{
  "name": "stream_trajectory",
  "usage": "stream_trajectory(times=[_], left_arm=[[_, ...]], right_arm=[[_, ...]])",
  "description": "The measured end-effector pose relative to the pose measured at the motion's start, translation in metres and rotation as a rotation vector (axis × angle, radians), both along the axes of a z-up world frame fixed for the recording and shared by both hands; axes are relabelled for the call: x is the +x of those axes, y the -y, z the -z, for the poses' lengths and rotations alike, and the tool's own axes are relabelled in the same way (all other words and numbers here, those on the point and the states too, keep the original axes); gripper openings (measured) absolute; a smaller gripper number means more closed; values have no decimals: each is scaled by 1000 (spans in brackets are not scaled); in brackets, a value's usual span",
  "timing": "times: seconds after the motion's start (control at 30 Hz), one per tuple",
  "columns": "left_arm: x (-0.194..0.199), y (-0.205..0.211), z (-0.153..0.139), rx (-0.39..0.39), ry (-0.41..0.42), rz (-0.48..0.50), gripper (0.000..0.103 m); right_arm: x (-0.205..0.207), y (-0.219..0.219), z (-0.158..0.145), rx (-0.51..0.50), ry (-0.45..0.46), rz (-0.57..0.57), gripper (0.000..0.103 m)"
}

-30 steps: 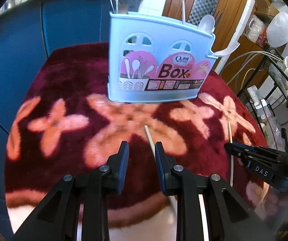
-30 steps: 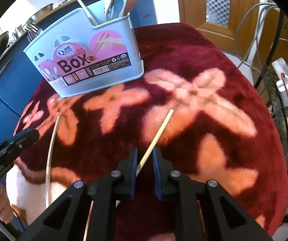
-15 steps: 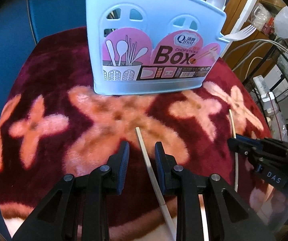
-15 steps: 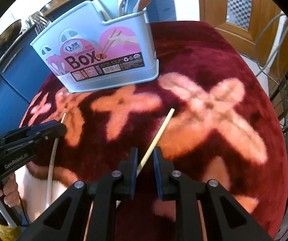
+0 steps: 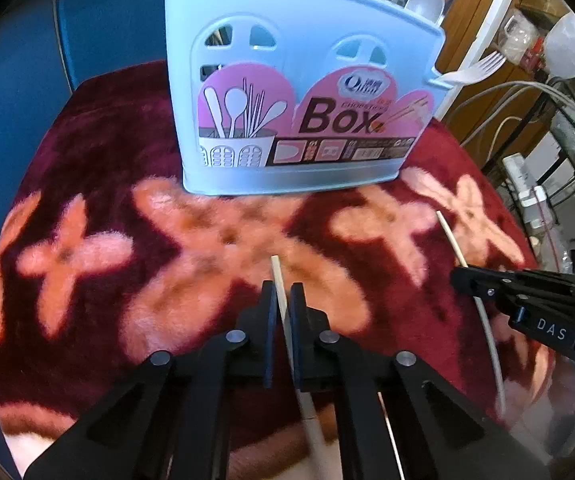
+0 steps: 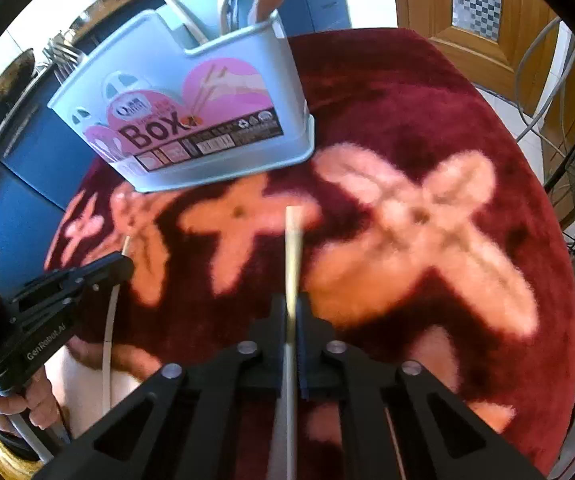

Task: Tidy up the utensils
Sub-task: 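Lift the white chopstick with the right tool and carry it over the box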

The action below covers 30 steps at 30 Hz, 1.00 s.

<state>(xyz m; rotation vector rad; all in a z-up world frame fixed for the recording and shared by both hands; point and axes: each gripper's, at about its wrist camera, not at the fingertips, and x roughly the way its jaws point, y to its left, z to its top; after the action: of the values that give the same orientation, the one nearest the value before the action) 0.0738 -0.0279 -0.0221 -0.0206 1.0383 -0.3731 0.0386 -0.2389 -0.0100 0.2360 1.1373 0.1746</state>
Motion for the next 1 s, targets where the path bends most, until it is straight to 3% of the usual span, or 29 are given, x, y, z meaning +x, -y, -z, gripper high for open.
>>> stream_trajectory(times=[0.27,0.6,1.0], left_arm=[[-8,-12,-29,-78,76,-24,2],[-11,-20,-93,-164,262,-28,2],[12,-26,-175,-173,454,-50,2]], right_arm=[[-18,-2,-35,64,149,-15,6],[-23,-16,-88,70,419,-5,6],[6,-24,-128,53,569,4,6]])
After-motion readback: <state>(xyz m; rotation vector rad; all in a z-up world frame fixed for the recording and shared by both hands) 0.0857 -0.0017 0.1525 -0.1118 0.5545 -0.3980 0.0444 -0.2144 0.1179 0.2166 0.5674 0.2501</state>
